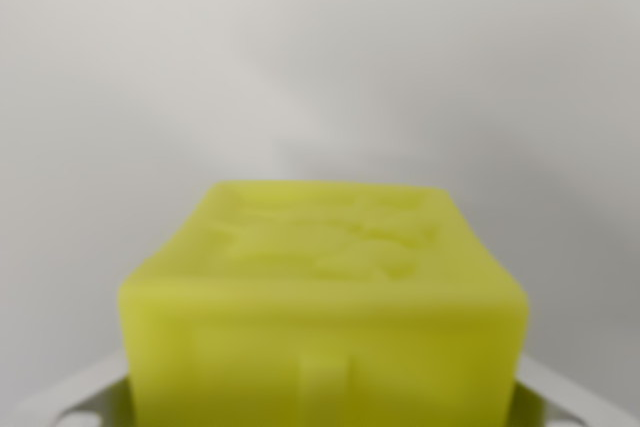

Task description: Pick yellow cube

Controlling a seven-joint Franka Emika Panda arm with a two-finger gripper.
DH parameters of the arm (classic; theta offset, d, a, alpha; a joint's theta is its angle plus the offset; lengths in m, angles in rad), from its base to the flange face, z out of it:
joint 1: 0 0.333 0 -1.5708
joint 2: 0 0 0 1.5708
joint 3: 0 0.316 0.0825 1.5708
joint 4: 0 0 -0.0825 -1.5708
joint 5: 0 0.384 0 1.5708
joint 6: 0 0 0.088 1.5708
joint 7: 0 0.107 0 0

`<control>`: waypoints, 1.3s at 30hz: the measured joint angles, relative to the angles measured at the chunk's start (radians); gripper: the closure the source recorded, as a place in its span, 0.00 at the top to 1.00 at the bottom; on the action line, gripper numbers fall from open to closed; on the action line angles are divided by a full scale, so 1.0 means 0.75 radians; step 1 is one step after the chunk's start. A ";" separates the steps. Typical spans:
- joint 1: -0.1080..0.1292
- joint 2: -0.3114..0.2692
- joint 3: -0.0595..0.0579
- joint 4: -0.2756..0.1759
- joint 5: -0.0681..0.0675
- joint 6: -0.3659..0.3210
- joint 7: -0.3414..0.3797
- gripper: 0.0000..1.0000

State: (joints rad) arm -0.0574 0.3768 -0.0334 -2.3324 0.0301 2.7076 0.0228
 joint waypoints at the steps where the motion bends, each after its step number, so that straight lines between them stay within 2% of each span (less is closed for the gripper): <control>1: 0.000 -0.009 0.000 -0.001 -0.001 -0.007 0.001 0.00; 18: -0.003 -0.148 0.000 -0.014 -0.016 -0.134 0.012 0.00; 39: -0.004 -0.304 0.000 -0.002 -0.028 -0.302 0.020 0.00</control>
State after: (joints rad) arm -0.0607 0.1492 -0.0331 -2.3342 0.0091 2.4813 0.0379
